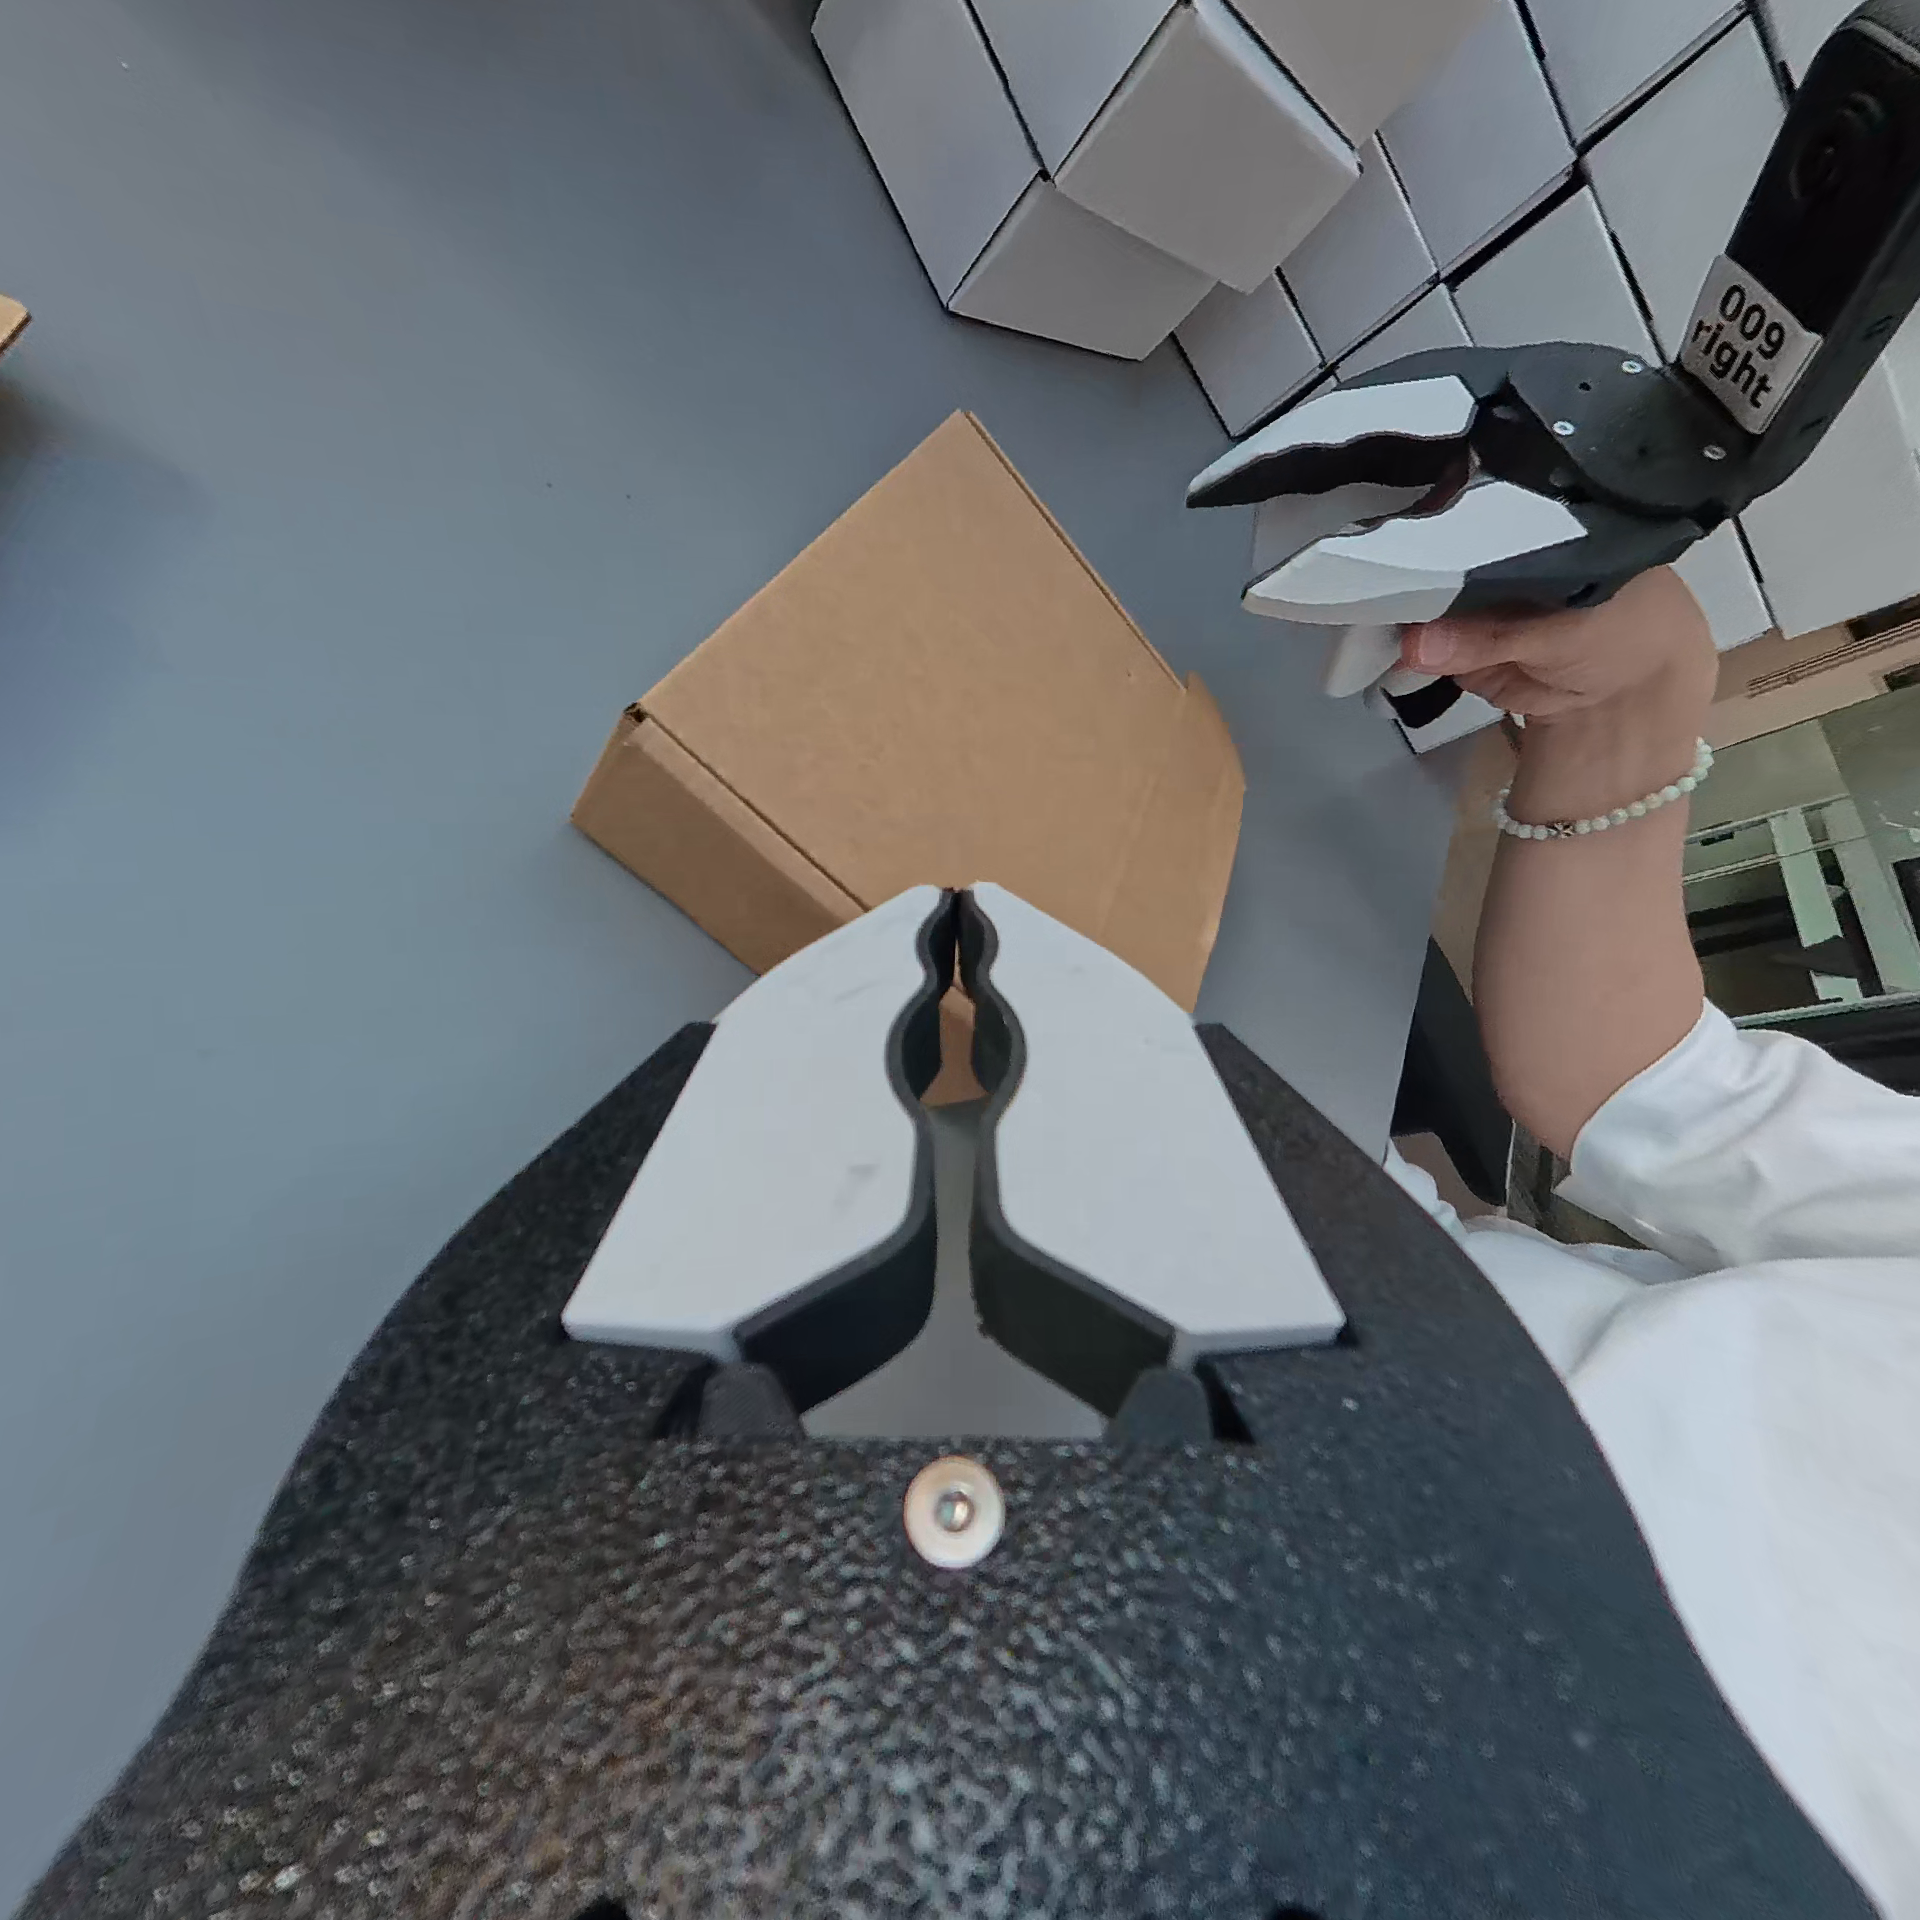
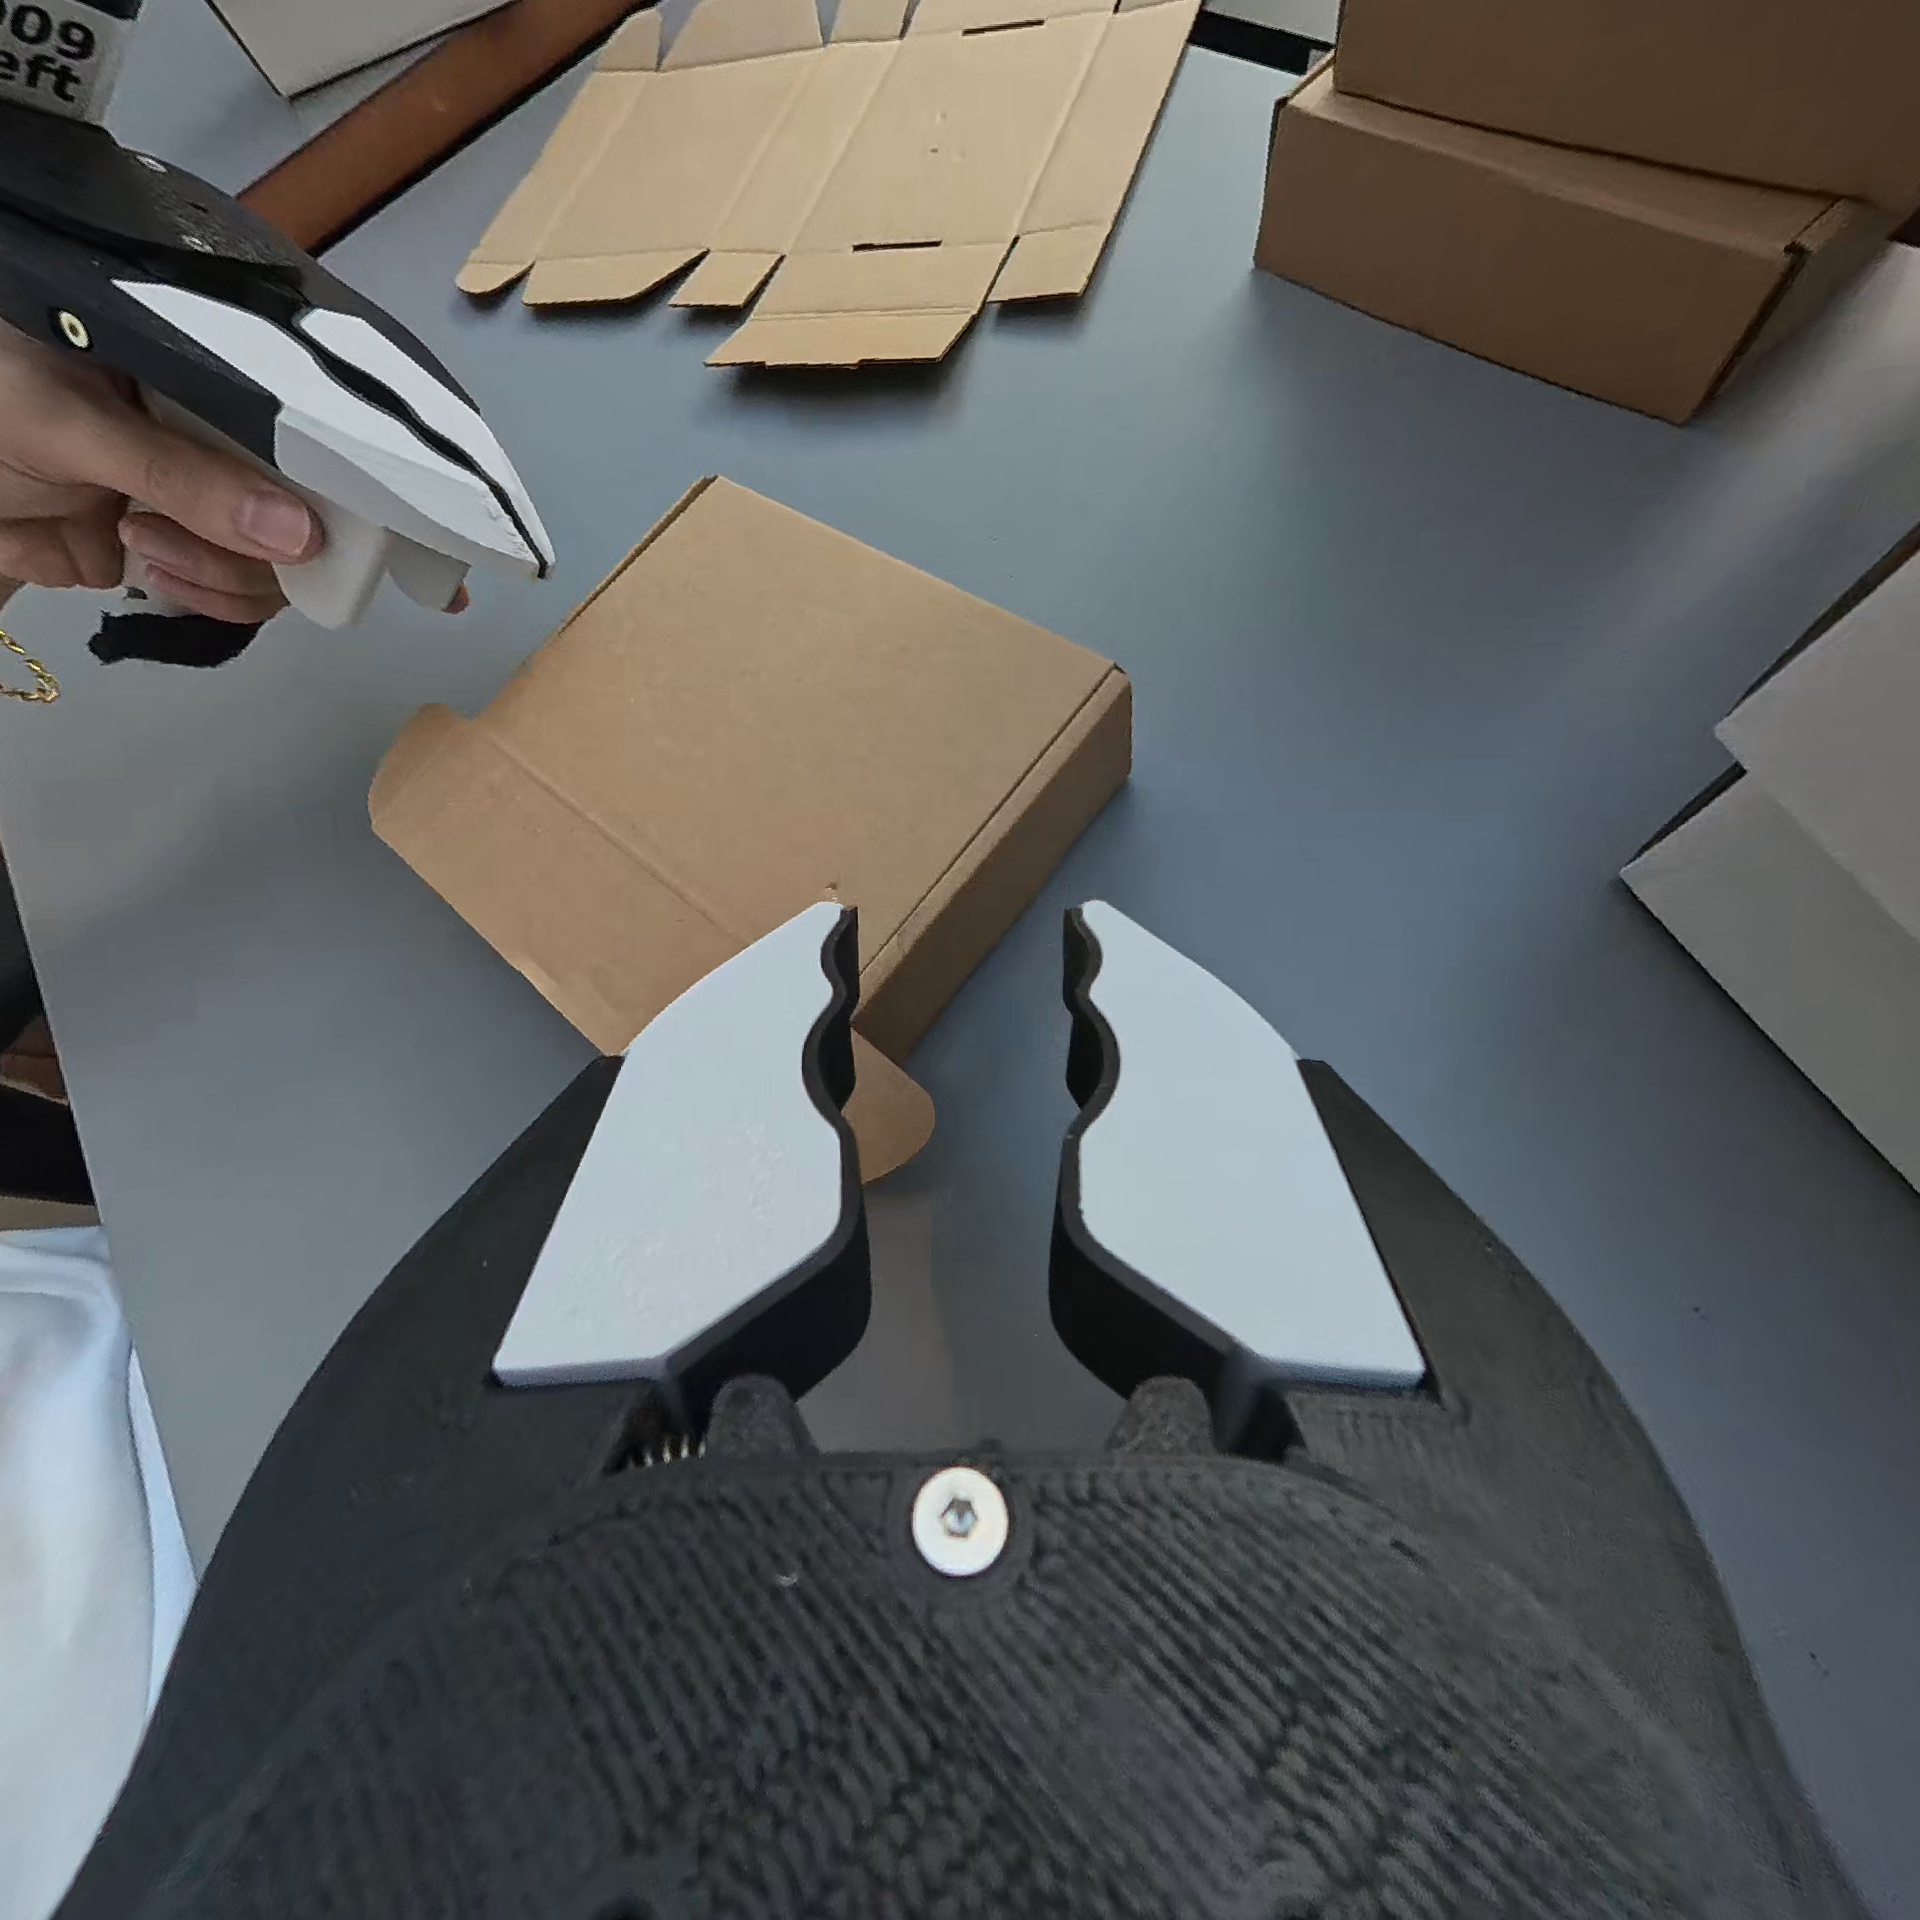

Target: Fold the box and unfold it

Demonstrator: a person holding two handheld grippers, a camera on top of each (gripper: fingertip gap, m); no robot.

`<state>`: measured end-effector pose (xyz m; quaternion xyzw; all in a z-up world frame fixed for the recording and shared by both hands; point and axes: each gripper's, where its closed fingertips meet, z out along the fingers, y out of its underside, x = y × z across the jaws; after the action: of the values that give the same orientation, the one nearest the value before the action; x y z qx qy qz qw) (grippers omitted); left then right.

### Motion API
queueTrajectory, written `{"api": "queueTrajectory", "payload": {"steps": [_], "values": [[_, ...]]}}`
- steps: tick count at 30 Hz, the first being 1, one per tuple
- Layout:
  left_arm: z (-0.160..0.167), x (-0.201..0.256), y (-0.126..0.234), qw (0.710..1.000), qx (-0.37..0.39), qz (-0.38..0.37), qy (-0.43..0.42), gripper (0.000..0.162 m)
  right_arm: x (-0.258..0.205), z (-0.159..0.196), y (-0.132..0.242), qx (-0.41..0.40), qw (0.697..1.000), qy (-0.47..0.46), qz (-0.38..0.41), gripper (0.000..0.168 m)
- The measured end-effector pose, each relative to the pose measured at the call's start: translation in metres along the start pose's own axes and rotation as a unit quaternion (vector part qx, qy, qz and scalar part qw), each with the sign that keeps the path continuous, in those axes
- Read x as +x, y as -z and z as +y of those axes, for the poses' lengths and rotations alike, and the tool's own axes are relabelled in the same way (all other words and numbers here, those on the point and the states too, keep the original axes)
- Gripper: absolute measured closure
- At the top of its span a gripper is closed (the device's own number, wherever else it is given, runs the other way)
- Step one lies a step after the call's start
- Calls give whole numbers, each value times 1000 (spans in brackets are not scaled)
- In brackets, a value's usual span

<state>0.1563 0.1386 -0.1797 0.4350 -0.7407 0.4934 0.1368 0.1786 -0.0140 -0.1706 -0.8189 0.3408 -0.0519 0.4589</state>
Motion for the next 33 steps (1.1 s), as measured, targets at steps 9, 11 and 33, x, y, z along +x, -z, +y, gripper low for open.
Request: {"api": "queueTrajectory", "payload": {"steps": [9,11,33], "values": [[-1,-4,-6,994,18,55,92,162,12,17,0,-4,997,-72,-15,102],[-1,-5,-6,991,22,65,119,162,14,14,0,10,993,-111,-32,96],[9,-6,-1,992,25,56,106,162,-5,-8,-18,-7,938,-273,-215,93]]}}
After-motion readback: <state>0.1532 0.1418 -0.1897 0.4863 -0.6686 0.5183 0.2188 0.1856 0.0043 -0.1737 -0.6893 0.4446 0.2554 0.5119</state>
